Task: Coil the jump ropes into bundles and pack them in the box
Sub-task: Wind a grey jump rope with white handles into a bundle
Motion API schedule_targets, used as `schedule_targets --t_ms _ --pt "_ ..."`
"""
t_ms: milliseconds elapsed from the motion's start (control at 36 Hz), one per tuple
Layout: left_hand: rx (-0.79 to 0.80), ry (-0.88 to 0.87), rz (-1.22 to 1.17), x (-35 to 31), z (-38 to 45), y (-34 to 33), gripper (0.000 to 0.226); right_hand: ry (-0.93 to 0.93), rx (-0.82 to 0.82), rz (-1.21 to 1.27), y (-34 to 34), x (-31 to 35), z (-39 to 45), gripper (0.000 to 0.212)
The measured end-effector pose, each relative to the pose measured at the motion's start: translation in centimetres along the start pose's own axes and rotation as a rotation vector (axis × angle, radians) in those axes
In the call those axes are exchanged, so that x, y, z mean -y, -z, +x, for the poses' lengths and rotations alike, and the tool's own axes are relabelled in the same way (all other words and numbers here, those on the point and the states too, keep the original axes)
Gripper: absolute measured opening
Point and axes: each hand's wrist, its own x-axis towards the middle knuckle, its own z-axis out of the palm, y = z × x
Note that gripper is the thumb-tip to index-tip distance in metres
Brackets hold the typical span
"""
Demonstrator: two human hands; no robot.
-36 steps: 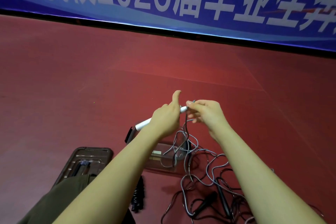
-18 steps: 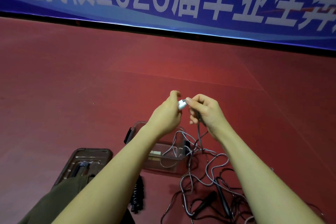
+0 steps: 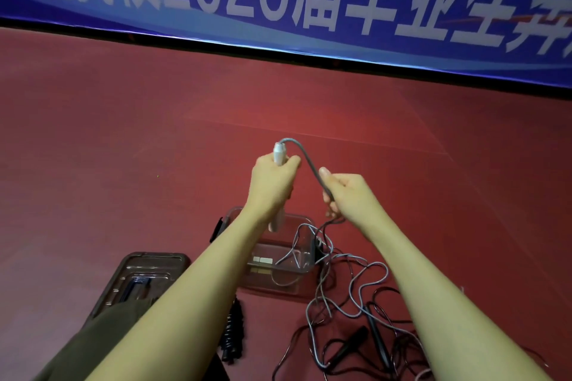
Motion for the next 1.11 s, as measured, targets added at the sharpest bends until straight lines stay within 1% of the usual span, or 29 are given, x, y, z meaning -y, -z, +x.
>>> schedule_targets --t_ms 56,111,167,222,278,333,389,444,472,556,611,667,722,778,833,917,972,1000,1056,1111 --pt "0.027 0.009 -0.095 -0.2 -0.1 0.1 0.019 0.006 -0.070 -0.054 -0.1 -0.5 0.1 0.054" --pt "0.075 0.001 -0.185 -0.3 -0.4 0.1 0.018 0.001 -0.127 -0.057 -0.2 -0.5 0.3 0.055" --pt "0.101 -0.008 -0.271 -0.3 -0.5 -0.2 0.029 -0.009 -0.136 -0.073 -0.2 -0.4 0.4 0.056" --pt "0.029 -0.022 -0.295 -0.4 -0.6 -0.5 0.041 -0.042 -0.092 -0.104 -0.5 -0.1 0.3 0.059" --pt "-0.100 -0.034 -0.322 -0.7 -0.6 -0.8 0.037 -0.100 -0.024 -0.126 -1.0 0.1 0.1 0.062" --pt "-0.196 -0.023 -0.366 -1.0 -0.6 -1.2 0.034 -0.152 0.005 -0.156 -1.4 0.4 0.0 0.064" --pt "-0.255 0.000 -0.392 -1.3 -0.6 -1.4 0.029 -0.160 -0.030 -0.185 -1.5 0.8 0.1 0.064" --pt "-0.273 0.018 -0.408 -1.7 -0.8 -1.6 0.017 -0.136 -0.105 -0.246 -1.4 1.0 0.1 0.061" --pt "-0.275 0.028 -0.420 -1.8 -0.8 -1.8 0.015 -0.124 -0.150 -0.282 -1.4 1.0 0.0 0.060" --pt "-0.298 0.076 -0.510 -2.1 -0.9 -2.2 0.016 -0.102 -0.281 -0.347 -1.7 1.0 -0.4 0.053" --pt "-0.309 0.112 -0.639 -2.5 -0.8 -2.5 0.025 -0.141 -0.303 -0.359 -2.1 1.0 -0.5 0.056" --pt "-0.301 0.132 -0.774 -3.1 -0.8 -2.8 0.029 -0.205 -0.263 -0.334 -2.3 1.0 -0.6 0.065" --pt "-0.296 0.143 -0.884 -3.4 -0.7 -2.9 0.031 -0.240 -0.241 -0.234 -2.4 1.2 -0.6 0.070" --pt "-0.291 0.168 -0.976 -3.4 -0.5 -2.8 0.034 -0.243 -0.267 -0.133 -2.3 1.4 -0.4 0.067" --pt "-0.271 0.219 -1.040 -3.1 -0.2 -2.7 0.033 -0.231 -0.322 -0.073 -2.1 1.7 -0.2 0.057" --pt "-0.242 0.279 -1.126 -2.4 0.1 -2.7 0.030 -0.184 -0.384 -0.069 -2.0 1.6 0.5 0.051" --pt "-0.261 0.268 -1.058 -1.9 0.3 -2.8 0.028 -0.169 -0.419 -0.084 -1.9 1.5 0.7 0.050" --pt "-0.276 0.266 -0.969 -1.7 0.3 -2.8 0.024 -0.166 -0.432 -0.096 -1.7 1.6 0.6 0.050" --pt "-0.306 0.255 -0.746 -1.2 0.3 -2.5 0.008 -0.177 -0.452 -0.133 -0.9 1.4 0.6 0.053" --pt "-0.362 0.165 -0.520 -0.3 0.5 -2.2 0.035 -0.186 -0.465 -0.188 0.1 1.4 0.5 0.056"
